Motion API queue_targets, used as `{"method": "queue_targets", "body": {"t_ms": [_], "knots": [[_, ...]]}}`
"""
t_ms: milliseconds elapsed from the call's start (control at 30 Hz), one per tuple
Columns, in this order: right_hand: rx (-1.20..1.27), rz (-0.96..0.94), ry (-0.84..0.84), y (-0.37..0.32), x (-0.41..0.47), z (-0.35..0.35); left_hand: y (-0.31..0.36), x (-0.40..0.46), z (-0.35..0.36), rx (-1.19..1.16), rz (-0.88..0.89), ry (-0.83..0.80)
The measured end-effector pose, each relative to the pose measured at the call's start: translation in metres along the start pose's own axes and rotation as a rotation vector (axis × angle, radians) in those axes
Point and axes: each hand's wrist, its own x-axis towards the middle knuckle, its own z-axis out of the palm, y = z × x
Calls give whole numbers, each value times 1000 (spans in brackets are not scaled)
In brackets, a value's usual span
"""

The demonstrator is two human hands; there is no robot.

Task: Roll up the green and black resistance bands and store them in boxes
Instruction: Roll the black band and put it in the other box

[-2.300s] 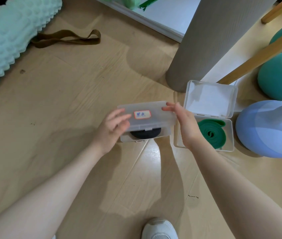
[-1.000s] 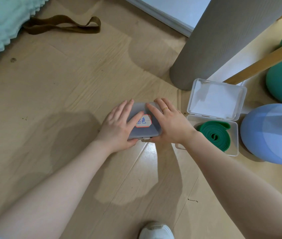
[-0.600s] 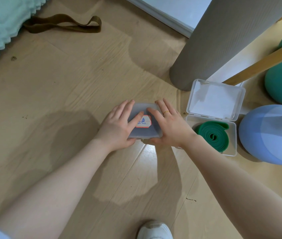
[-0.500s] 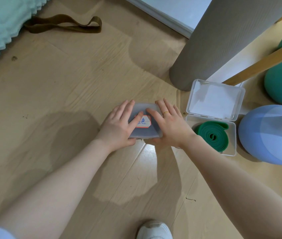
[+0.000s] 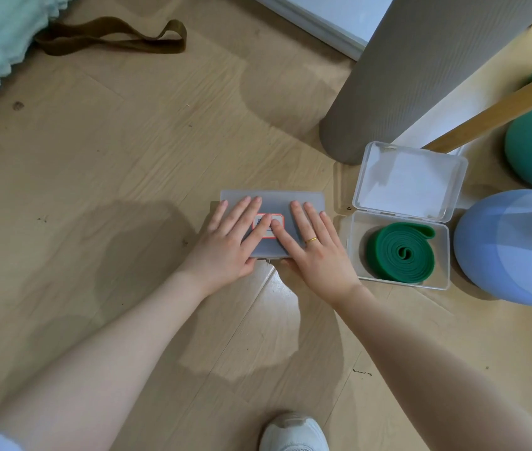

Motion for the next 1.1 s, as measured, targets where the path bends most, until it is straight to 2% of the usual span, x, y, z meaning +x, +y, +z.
{"method": "queue_targets", "body": {"t_ms": [200,267,367,500,633,767,900,1100], "knots": [[32,58,63,-5,0,1,0,6,-2,-20,-31,-26],[39,89,33,-6,0,-2,4,4,-6,-19,-61,-32],[61,145,-97,-10,3,-13,8,4,-11,-7,-107,-32],[206,316,-218,-18,3,-26,15,2,-18,15,-172,-97],[429,523,-216,-23,-30,-38,37,-5,-21,0,-79,-25],[504,541,-304,-16,-63,-51,48,3,-26,-86,-103,-100],[506,589,-293,-2,-73,-66,51,21,-35,-72,-156,-122],[486,589,-341,17,-70,-69,38,42,-34,96,-98,-207]]}}
